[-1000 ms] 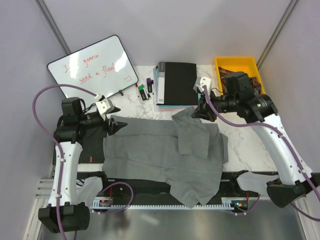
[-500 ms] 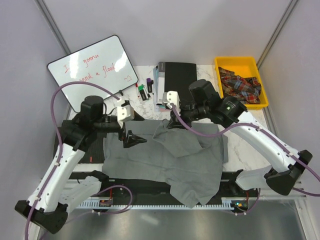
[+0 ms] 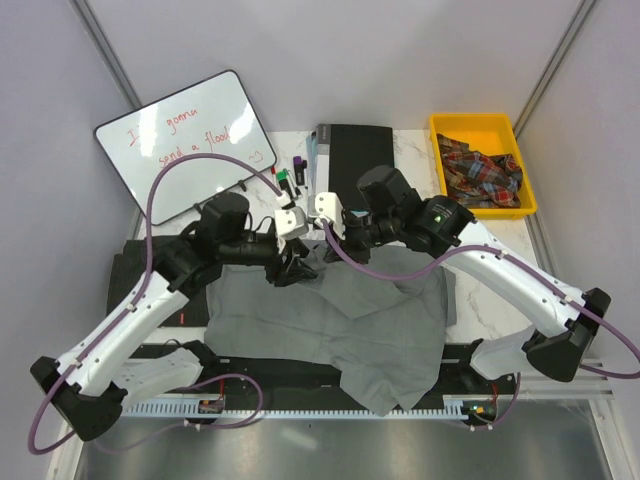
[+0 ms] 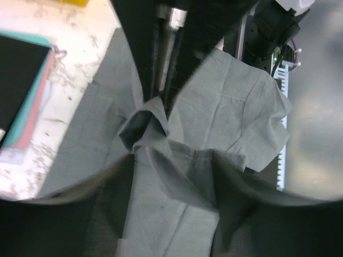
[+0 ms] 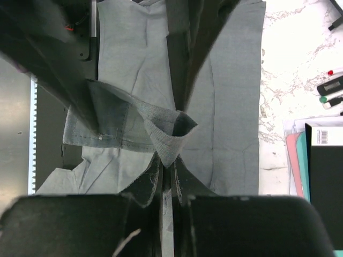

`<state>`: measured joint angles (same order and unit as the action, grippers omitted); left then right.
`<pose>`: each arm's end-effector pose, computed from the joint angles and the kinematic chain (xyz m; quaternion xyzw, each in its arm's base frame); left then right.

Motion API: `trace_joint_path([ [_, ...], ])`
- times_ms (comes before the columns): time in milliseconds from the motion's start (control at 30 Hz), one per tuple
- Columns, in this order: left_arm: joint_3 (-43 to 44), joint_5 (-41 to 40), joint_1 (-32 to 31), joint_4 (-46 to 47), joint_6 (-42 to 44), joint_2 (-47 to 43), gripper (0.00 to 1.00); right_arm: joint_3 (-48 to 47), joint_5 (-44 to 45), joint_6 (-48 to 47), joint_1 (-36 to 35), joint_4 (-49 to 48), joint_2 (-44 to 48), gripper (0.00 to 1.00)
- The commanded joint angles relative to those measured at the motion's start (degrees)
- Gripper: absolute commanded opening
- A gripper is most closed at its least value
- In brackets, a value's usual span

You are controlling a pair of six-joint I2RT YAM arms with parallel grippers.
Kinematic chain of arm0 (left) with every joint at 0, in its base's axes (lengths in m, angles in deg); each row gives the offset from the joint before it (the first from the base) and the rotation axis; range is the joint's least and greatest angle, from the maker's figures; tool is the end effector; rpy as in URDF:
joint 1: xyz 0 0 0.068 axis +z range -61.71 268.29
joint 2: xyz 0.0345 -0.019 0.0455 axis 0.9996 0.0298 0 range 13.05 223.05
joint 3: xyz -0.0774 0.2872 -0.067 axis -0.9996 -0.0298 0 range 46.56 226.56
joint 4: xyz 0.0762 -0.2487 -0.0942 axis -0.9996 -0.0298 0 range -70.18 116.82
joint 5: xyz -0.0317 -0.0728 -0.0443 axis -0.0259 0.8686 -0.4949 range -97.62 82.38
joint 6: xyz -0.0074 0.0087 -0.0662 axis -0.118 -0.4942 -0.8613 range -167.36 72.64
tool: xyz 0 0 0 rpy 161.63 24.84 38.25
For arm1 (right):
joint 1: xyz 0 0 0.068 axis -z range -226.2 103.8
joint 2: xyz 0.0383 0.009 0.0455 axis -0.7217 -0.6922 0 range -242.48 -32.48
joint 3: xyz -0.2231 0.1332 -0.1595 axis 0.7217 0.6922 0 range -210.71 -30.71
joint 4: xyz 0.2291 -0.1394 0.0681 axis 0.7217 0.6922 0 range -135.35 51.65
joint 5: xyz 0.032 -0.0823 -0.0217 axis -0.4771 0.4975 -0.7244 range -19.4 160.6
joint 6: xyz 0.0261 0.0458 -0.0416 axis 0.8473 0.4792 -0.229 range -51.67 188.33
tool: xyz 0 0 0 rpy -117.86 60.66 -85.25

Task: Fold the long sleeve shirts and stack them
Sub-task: Fold the shirt

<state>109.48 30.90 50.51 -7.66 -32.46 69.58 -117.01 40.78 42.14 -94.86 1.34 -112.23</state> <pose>0.1466 -0.1559 0.3953 0.5112 0.6503 -0.3736 0.4198 0.1860 0.2518 0.4176 -0.6187 0.6300 0.3082 0.3541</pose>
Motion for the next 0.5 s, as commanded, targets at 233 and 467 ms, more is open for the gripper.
trace_joint_path([
  [233,-1.3,-9.6,3.3,-3.6,-6.9,0.5,0.02,-1.8,-0.7,2.6,10.0,0.0,-0.1,0.75],
  [467,-5.4,-11.4,14.9,-5.2,-6.6,1.9,0.02,0.3,-1.4,-3.1,20.9,7.6,-6.4,0.71],
])
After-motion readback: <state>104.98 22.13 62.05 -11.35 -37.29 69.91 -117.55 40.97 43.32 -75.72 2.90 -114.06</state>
